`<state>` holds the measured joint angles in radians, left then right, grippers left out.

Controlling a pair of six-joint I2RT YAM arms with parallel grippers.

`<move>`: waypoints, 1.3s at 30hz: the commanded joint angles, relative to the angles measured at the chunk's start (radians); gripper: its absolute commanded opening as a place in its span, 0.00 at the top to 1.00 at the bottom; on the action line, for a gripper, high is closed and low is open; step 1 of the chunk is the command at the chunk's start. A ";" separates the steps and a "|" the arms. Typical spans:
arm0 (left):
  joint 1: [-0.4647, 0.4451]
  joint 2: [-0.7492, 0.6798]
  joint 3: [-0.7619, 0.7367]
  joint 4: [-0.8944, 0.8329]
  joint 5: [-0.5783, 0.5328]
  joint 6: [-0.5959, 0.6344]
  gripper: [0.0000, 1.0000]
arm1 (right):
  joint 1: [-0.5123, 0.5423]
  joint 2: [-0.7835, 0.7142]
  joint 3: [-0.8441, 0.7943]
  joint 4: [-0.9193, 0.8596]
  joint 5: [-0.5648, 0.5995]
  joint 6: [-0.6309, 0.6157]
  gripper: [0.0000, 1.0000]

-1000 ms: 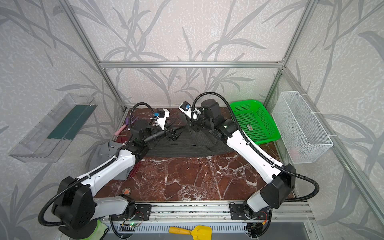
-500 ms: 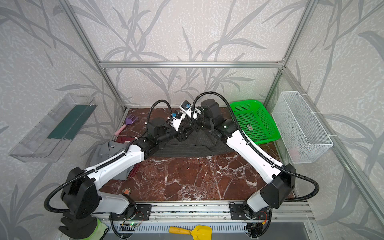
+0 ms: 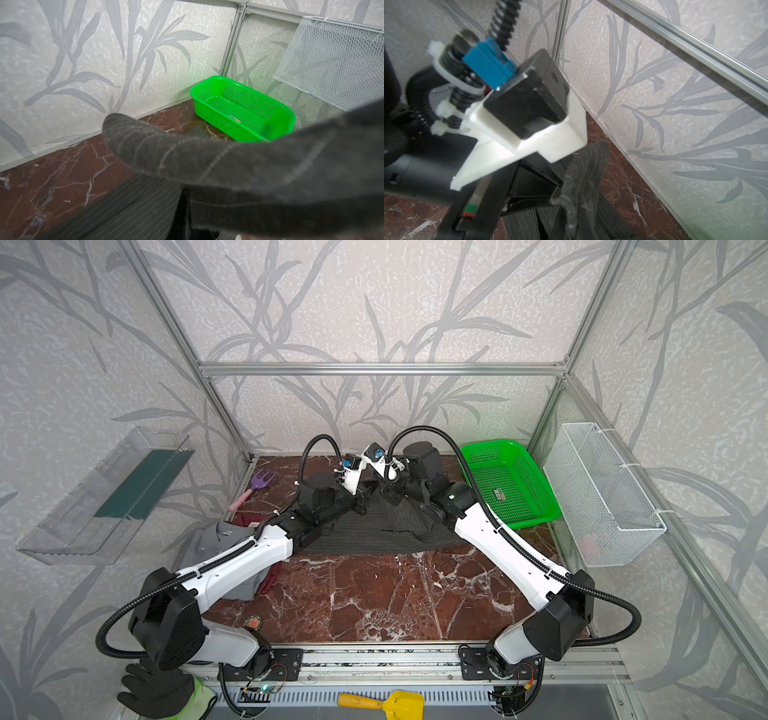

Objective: Fold and stack the long sleeve shirts

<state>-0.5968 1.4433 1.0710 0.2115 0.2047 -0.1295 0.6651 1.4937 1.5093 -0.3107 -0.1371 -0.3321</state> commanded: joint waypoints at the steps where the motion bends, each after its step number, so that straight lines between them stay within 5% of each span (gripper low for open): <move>1: -0.012 -0.014 0.009 0.012 0.024 -0.039 1.00 | 0.003 -0.034 0.007 0.023 0.046 0.077 0.91; 5: -0.029 -0.036 -0.015 -0.001 0.016 -0.103 1.00 | -0.007 -0.023 0.056 -0.049 0.137 0.199 0.65; 7: -0.037 -0.045 -0.027 -0.012 -0.002 -0.153 1.00 | -0.026 -0.027 0.083 -0.100 0.198 0.314 0.44; 12: -0.046 -0.057 -0.054 -0.005 -0.023 -0.254 1.00 | -0.159 -0.065 0.087 -0.198 0.095 0.683 0.28; 21: -0.052 -0.081 -0.121 0.127 -0.050 -0.342 1.00 | -0.338 -0.282 -0.360 0.093 -0.152 1.250 0.29; 30: -0.057 -0.093 -0.183 0.274 -0.026 -0.393 1.00 | -0.287 -0.180 -0.745 0.841 -0.314 1.775 0.37; 39: -0.070 -0.089 -0.223 0.357 0.003 -0.401 1.00 | -0.207 -0.011 -0.799 1.245 -0.254 1.973 0.36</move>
<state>-0.6609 1.3750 0.8619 0.4946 0.1898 -0.5167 0.4484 1.4609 0.7124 0.6960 -0.4091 1.5368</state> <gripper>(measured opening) 0.047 0.638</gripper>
